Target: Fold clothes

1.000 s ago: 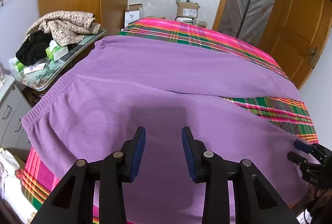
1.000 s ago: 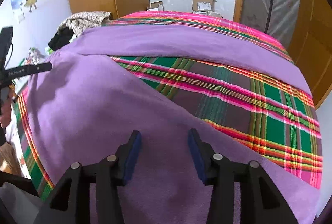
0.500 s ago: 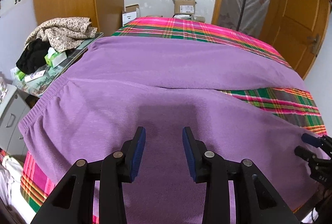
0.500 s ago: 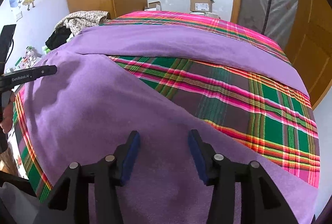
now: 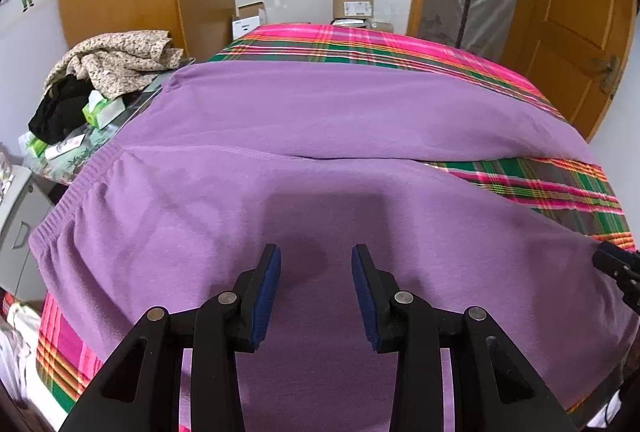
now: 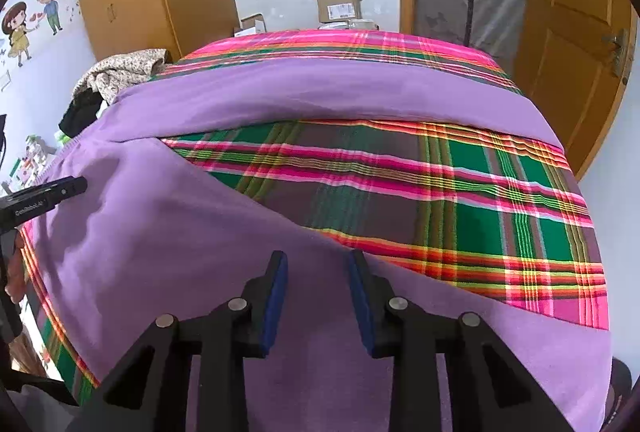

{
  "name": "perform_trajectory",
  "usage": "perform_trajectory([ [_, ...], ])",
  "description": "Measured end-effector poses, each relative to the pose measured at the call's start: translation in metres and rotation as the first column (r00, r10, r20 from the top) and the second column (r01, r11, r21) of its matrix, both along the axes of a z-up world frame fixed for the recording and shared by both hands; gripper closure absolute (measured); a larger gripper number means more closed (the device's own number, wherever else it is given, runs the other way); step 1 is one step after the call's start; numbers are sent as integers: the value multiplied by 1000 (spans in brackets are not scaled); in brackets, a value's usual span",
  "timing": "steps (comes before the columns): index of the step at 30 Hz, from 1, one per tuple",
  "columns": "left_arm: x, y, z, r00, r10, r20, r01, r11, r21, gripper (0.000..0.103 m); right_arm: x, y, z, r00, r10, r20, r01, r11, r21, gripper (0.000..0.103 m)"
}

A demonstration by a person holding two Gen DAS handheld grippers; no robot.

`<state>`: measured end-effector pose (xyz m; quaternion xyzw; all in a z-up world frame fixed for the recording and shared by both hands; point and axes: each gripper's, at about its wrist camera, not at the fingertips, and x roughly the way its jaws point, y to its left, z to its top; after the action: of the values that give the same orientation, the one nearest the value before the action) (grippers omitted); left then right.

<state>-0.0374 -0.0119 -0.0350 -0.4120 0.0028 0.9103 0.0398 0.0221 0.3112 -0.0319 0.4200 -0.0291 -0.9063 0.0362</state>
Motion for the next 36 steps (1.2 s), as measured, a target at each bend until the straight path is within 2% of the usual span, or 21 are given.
perform_trajectory([
  [5, 0, -12, 3, 999, 41, -8, -41, 999, -15, 65, -1, -7, -2, 999, 37, 9, -37, 999, 1, 71],
  [7, 0, -15, 6, 999, 49, -18, -49, 999, -19, 65, -1, -3, -3, 1000, 27, 16, -27, 1000, -5, 74],
  [10, 2, -18, 13, 998, 56, -40, -57, 998, -26, 65, -1, 3, -2, 1000, 15, 16, -15, 1000, -4, 74],
  [19, 8, -28, 32, 992, 75, -105, -80, 996, -46, 65, 5, -9, 27, 994, 86, -68, -87, 996, -13, 74],
  [28, 7, -24, 47, 984, 63, -169, -73, 996, -53, 65, 7, -25, 58, 968, 172, -180, -176, 984, -5, 74],
  [32, -1, -24, 50, 984, 62, -165, -71, 996, -47, 65, 4, -32, 66, 951, 226, -211, -222, 974, 41, 74],
  [36, -7, -22, 51, 985, 63, -160, -71, 996, -45, 65, -4, -38, 67, 948, 251, -195, -246, 968, 54, 74],
])
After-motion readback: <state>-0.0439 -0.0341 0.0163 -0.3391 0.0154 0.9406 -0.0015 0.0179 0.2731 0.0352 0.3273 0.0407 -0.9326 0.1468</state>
